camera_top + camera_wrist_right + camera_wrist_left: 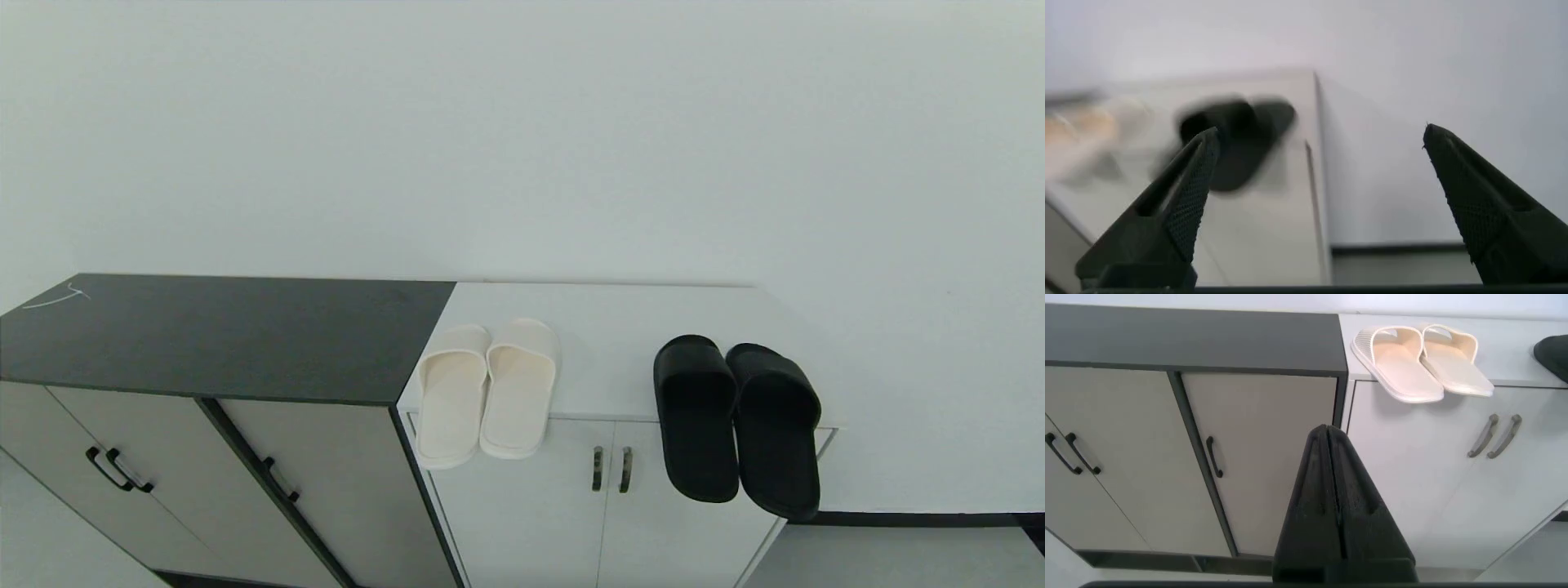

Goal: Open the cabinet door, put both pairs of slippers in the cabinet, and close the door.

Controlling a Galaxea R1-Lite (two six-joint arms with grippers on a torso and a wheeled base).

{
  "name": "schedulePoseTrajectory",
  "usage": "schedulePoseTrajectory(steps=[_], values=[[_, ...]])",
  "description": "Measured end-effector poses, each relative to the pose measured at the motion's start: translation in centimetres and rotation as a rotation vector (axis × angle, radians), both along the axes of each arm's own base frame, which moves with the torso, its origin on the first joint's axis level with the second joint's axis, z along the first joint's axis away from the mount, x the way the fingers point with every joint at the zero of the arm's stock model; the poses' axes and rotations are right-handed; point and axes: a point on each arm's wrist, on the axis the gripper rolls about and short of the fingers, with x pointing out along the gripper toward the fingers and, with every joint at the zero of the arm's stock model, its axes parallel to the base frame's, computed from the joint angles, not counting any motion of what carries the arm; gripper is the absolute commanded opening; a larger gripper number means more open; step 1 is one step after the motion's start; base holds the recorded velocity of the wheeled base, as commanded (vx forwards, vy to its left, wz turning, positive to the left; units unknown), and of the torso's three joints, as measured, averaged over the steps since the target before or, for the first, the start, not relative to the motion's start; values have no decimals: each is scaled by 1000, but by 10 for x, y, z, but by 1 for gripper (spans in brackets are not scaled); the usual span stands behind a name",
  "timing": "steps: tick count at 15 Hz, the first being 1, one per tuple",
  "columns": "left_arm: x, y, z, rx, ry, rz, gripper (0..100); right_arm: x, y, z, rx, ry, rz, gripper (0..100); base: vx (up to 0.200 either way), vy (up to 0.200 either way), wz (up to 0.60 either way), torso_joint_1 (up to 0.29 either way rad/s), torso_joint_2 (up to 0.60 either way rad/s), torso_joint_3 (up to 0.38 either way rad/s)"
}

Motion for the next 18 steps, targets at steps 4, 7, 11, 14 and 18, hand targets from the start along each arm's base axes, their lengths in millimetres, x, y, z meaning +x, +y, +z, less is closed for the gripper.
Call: schedulePoseTrajectory(steps=[4, 7, 11, 14, 18], values=[[0, 0, 0, 0, 0, 0, 0, 36, 1, 79, 36, 84, 82, 100, 0, 0, 0, 0, 0, 0], [0, 0, 0, 0, 0, 0, 0, 107, 10, 68, 36, 188, 115, 100, 0, 0, 0, 0, 0, 0], [0, 0, 0, 0, 0, 0, 0, 160, 49, 38, 18, 371, 98, 100, 0, 0, 0, 0, 0, 0], [0, 0, 0, 0, 0, 0, 0, 192, 81, 33, 68, 424, 116, 100, 0, 0, 0, 0, 0, 0], [0, 0, 0, 0, 0, 0, 0, 236, 114, 21, 87, 403, 85, 100, 0, 0, 0, 0, 0, 0]])
